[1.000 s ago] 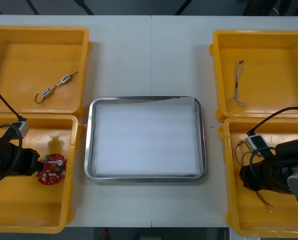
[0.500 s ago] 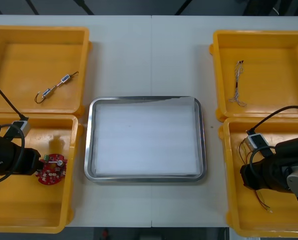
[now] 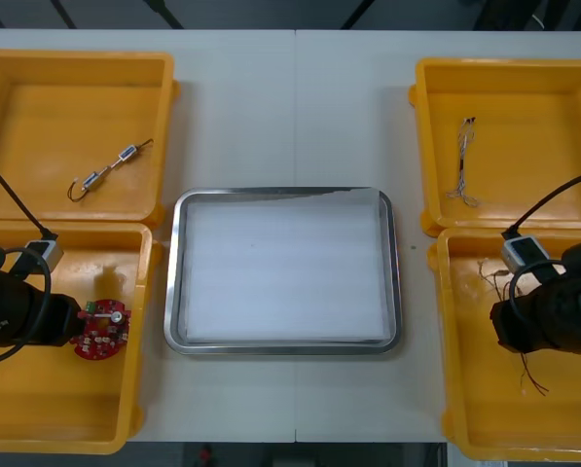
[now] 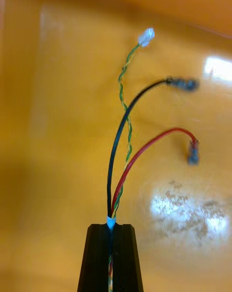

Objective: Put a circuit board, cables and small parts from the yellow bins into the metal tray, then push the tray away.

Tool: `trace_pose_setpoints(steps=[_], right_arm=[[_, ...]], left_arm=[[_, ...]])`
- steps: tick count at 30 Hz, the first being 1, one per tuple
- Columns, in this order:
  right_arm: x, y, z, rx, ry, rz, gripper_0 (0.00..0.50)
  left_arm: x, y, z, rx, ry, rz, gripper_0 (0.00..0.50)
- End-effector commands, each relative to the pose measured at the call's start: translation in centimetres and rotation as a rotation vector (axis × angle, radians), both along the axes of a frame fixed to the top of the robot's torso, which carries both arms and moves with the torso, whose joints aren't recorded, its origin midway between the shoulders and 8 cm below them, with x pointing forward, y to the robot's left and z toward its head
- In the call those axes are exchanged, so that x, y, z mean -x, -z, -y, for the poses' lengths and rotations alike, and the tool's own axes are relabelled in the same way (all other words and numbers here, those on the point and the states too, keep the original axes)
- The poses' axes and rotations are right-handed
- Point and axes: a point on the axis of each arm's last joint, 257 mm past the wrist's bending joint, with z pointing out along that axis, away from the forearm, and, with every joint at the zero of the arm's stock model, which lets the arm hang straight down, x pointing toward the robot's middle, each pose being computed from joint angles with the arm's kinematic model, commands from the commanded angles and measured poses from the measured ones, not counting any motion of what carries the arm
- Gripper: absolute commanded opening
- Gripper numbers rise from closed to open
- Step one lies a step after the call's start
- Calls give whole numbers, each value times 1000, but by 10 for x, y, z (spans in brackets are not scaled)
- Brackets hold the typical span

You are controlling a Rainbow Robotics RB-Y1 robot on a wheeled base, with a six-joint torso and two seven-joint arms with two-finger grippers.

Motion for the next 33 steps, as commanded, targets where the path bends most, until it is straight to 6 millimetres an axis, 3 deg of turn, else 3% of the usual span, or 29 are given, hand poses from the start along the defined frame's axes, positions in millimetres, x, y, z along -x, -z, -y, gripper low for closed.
trace_pose_setpoints(steps=[1, 22, 27, 29, 30, 31, 32, 33], right_arm=[[-10, -39, -10, -36, -35, 55, 0], [9, -117, -13, -4, -154, 2, 0], [0, -134, -21, 4, -199, 37, 0], [-2, -140, -25, 5, -219, 46, 0], [-2, -140, -25, 5, -219, 46, 0], [-3, -143, -28, 2, -233, 50, 0], [-3, -144, -29, 2, -237, 51, 0], [-3, -147, -32, 1, -254, 55, 0]], left_arm=[[-8, 0, 13, 36, -36, 29, 500], [-11, 3, 14, 32, -32, 44, 500], [-11, 4, 14, 31, -29, 44, 500], [-10, 4, 14, 29, -27, 43, 451], [-10, 4, 14, 29, -27, 43, 451], [-10, 5, 12, 19, -22, 46, 374], [-10, 6, 12, 15, -20, 48, 352], [-11, 9, 10, 2, -9, 56, 250]])
